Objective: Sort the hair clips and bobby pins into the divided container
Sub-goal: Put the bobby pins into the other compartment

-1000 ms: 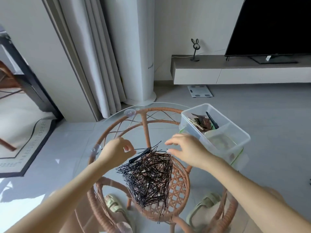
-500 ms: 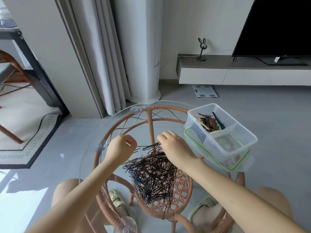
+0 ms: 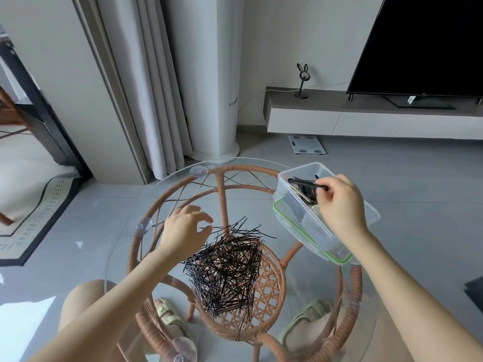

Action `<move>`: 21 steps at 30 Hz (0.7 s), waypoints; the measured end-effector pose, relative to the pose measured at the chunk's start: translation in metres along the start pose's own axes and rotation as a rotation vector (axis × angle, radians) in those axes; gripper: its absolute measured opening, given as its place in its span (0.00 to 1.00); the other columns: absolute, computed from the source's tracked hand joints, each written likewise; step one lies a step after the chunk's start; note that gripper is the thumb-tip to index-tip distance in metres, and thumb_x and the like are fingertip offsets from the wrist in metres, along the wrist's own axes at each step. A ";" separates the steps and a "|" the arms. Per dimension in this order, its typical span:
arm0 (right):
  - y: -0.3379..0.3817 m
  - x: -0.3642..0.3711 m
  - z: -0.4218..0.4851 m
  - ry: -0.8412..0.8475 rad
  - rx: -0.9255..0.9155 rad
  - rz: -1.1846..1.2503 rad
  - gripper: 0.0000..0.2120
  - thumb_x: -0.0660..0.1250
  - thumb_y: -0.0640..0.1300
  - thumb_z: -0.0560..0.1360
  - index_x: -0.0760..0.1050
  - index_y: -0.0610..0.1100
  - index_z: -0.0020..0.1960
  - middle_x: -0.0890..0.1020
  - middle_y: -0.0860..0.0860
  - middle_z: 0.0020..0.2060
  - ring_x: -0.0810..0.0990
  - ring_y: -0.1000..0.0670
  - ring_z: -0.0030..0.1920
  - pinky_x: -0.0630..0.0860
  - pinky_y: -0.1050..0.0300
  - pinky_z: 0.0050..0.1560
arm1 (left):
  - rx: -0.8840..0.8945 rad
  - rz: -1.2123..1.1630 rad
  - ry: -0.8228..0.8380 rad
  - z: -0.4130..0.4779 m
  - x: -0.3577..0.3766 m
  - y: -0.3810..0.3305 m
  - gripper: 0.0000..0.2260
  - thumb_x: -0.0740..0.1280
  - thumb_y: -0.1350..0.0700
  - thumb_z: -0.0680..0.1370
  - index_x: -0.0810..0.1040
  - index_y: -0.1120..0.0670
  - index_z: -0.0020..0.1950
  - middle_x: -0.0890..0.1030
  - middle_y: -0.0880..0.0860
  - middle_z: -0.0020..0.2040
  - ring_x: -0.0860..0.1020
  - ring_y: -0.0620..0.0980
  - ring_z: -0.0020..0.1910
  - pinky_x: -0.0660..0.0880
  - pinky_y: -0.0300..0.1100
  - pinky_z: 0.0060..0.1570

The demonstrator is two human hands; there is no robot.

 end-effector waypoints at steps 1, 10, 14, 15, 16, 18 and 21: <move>-0.008 0.000 0.008 0.018 0.025 -0.050 0.09 0.64 0.33 0.71 0.79 0.36 0.49 0.80 0.40 0.44 0.77 0.39 0.46 0.68 0.56 0.47 | -0.011 0.039 0.016 -0.001 0.002 0.002 0.13 0.62 0.45 0.75 0.78 0.45 0.57 0.73 0.53 0.68 0.69 0.56 0.67 0.64 0.52 0.68; 0.032 0.047 -0.080 0.440 -0.154 0.231 0.17 0.60 0.45 0.77 0.71 0.40 0.64 0.75 0.46 0.63 0.70 0.54 0.64 0.61 0.65 0.65 | 0.013 0.016 0.089 -0.054 0.026 0.025 0.42 0.30 0.26 0.65 0.54 0.41 0.74 0.54 0.50 0.77 0.45 0.51 0.77 0.39 0.49 0.75; 0.032 0.102 -0.101 0.539 0.019 0.027 0.25 0.51 0.52 0.79 0.57 0.39 0.72 0.61 0.42 0.73 0.56 0.46 0.74 0.48 0.53 0.73 | -0.008 -0.048 0.068 -0.057 0.042 0.010 0.38 0.32 0.29 0.68 0.51 0.43 0.75 0.51 0.51 0.77 0.43 0.51 0.76 0.36 0.46 0.73; 0.041 0.108 -0.103 0.523 0.017 0.029 0.26 0.50 0.52 0.80 0.56 0.39 0.72 0.61 0.42 0.73 0.56 0.46 0.74 0.48 0.52 0.74 | -0.002 -0.072 0.057 -0.056 0.045 0.003 0.37 0.33 0.30 0.70 0.51 0.44 0.75 0.53 0.52 0.77 0.44 0.50 0.76 0.37 0.45 0.73; 0.053 0.110 -0.106 0.515 0.018 0.071 0.25 0.49 0.51 0.80 0.57 0.39 0.72 0.62 0.42 0.72 0.58 0.45 0.73 0.51 0.52 0.73 | 0.011 -0.104 0.039 -0.055 0.047 -0.005 0.36 0.34 0.31 0.71 0.52 0.46 0.75 0.55 0.52 0.77 0.46 0.49 0.76 0.39 0.43 0.74; 0.072 0.110 -0.117 0.526 0.003 0.187 0.21 0.50 0.48 0.80 0.60 0.42 0.71 0.69 0.45 0.68 0.65 0.47 0.69 0.59 0.58 0.67 | 0.017 -0.207 -0.007 -0.056 0.047 -0.019 0.31 0.40 0.36 0.76 0.57 0.49 0.74 0.61 0.51 0.75 0.52 0.48 0.76 0.44 0.41 0.74; 0.079 0.101 -0.121 0.515 0.001 0.336 0.18 0.52 0.46 0.80 0.67 0.43 0.68 0.75 0.48 0.64 0.72 0.51 0.64 0.65 0.62 0.61 | -0.088 -0.469 -0.106 -0.055 0.036 -0.023 0.20 0.52 0.46 0.80 0.71 0.54 0.66 0.75 0.52 0.66 0.69 0.51 0.68 0.63 0.39 0.65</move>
Point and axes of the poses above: each hand's wrist, its own z-axis towards the middle knuckle, its own x-axis out of the palm, y = z × x, the point moved 3 cm from there along z, towards the middle knuckle
